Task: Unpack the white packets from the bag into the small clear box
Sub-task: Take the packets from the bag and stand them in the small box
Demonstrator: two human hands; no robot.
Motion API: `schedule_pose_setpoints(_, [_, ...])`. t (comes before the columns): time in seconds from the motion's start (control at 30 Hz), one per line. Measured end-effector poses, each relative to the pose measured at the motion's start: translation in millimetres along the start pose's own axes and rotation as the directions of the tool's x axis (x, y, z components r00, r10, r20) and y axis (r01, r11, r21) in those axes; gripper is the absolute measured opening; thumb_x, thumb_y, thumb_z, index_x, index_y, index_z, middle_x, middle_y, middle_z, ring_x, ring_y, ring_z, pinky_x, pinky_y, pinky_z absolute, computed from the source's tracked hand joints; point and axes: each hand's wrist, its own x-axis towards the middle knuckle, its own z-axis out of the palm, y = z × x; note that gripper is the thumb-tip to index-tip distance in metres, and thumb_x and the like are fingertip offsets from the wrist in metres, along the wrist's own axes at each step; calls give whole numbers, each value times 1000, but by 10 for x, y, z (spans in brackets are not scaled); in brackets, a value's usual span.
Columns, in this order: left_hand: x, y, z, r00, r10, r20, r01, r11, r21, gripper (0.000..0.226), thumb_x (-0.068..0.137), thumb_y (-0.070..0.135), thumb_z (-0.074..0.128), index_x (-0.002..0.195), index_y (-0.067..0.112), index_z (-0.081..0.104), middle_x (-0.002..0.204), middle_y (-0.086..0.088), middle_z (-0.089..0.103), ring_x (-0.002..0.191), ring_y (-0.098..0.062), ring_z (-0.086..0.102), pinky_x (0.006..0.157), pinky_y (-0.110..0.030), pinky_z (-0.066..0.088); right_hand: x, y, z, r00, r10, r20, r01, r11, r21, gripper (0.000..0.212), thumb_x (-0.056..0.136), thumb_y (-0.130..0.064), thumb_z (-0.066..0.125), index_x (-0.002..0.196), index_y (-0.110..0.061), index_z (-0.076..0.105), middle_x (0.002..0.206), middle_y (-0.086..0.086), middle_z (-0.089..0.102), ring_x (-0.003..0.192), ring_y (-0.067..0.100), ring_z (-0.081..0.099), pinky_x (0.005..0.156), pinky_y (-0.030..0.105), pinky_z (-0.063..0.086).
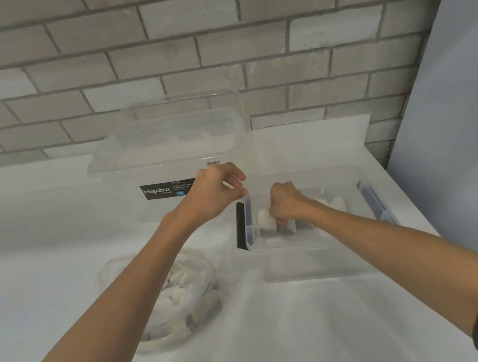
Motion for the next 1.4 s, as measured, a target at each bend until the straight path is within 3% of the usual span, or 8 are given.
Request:
schedule_pose_setpoints(0.23, [-63,-1,-15,1000,5,14,-6,1000,27,14,86,20,69,99,21,65,90,5,66,77,-12,67,59,-14,42,-71,-13,-41,998,-43,-53,38,994,-104,19,83,-3,58,67,-8,49,86,13,56,73,28,60,68,32,53])
schedule_pose_setpoints(0.4, [-110,-51,-83,1000,13,15,-14,999,36,11,87,21,68,97,25,64,91,5,68,79,-12,65,65,-17,44,-220,-122,-368,991,-84,-105,64,982,-180,6,89,-11,56,87,-5,55,93,11,58,79,28,63,69,31,52])
schedule_pose_setpoints(0.53, [-192,-122,-211,1000,6,10,-7,1000,24,12,87,21,67,98,21,65,90,4,69,80,-14,65,73,-34,53,-416,-340,-692,958,-143,-247,103,980,-168,18,90,-11,53,101,0,63,101,15,59,84,31,65,79,40,56])
schedule_pose_setpoints(0.67, [-334,-270,-414,1000,-9,-18,10,999,38,13,88,18,66,101,17,67,88,4,70,83,-16,64,74,-24,50,-677,-732,-777,918,-256,-304,222,965,-143,17,90,-9,53,97,-1,67,99,15,59,81,34,64,79,43,55])
schedule_pose_setpoints(0.87, [-663,-723,-677,998,-58,-14,60,992,107,11,86,18,68,97,18,69,90,4,69,75,-6,63,67,-12,44,-907,-1322,-308,896,-411,-171,396,911,-112,17,90,-13,55,99,-8,68,101,12,61,86,30,63,78,39,55])
schedule_pose_setpoints(1.07, [-986,-1130,-755,989,-95,111,67,971,228,11,83,9,66,86,18,71,83,3,71,80,-11,67,68,-7,43,-933,-1605,327,910,-415,24,415,903,-111,20,88,-10,54,103,-10,67,110,16,58,89,32,62,75,34,50])
schedule_pose_setpoints(1.23, [-1155,-1298,-608,983,-28,182,-39,934,355,16,83,9,63,83,20,74,83,6,71,76,-11,64,75,-28,52,-938,-1629,682,918,-366,153,384,917,-111,22,85,-7,54,100,-10,69,103,13,57,86,33,63,79,40,55])
schedule_pose_setpoints(1.4, [-1278,-1335,-485,972,-27,233,-62,929,365,16,85,14,61,88,20,76,85,4,71,78,-14,61,77,-33,52,-982,-1629,799,925,-335,177,357,928,-110,18,86,-16,61,98,-8,72,102,13,64,86,33,63,80,42,56])
